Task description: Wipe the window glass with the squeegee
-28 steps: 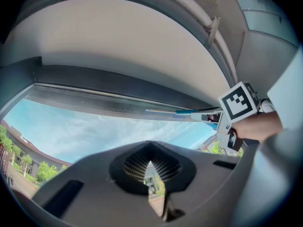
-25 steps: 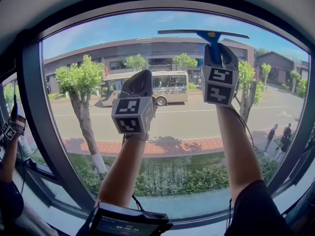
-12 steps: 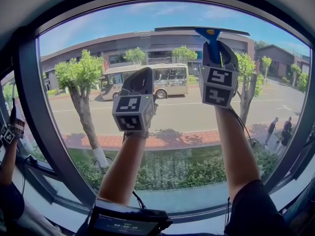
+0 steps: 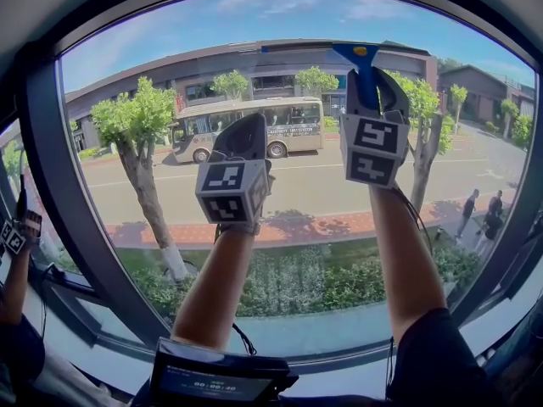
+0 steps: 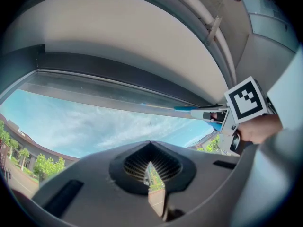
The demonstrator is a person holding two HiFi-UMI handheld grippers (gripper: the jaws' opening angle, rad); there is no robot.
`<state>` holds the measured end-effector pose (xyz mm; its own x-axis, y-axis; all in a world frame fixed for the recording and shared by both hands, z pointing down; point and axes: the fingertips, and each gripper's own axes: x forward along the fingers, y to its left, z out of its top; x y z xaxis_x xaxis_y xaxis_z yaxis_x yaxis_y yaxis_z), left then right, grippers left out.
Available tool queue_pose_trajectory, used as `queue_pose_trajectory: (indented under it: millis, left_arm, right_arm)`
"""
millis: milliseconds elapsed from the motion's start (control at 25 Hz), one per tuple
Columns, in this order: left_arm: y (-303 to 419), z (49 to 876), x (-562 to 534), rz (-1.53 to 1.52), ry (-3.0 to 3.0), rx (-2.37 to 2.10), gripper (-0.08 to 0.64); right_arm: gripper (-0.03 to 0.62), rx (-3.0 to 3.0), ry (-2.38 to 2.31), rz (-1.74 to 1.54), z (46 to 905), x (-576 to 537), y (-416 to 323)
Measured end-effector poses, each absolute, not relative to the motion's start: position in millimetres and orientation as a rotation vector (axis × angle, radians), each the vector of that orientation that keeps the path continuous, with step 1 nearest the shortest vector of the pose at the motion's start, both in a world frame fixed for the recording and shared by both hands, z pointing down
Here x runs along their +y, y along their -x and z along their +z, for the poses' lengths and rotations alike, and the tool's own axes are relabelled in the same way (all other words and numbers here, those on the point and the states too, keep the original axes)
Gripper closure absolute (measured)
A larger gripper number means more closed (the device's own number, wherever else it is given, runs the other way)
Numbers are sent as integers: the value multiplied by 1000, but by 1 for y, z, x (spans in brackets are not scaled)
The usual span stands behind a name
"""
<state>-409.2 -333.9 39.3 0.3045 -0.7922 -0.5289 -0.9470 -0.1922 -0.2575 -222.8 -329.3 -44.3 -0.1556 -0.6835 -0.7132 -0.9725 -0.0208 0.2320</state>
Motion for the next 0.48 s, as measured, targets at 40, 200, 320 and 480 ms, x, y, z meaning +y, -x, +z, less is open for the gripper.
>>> queue_pose_trajectory:
  millis: [40, 200, 320, 480]
  left_arm:
    - [409, 40, -334, 381, 2043, 1539, 558]
    - [409, 44, -333, 386, 2050, 1544, 558]
    - [408, 50, -333, 383, 2058, 1547, 558]
    - [403, 59, -332, 366, 2071, 1527, 558]
  right_arm:
    - [449, 1872, 1726, 1002, -43, -329, 223]
    - [449, 1877, 1728, 992, -35, -328, 223]
    - [449, 1883, 1726, 984, -28, -327, 222]
    - [449, 1890, 1733, 973, -12, -326, 221]
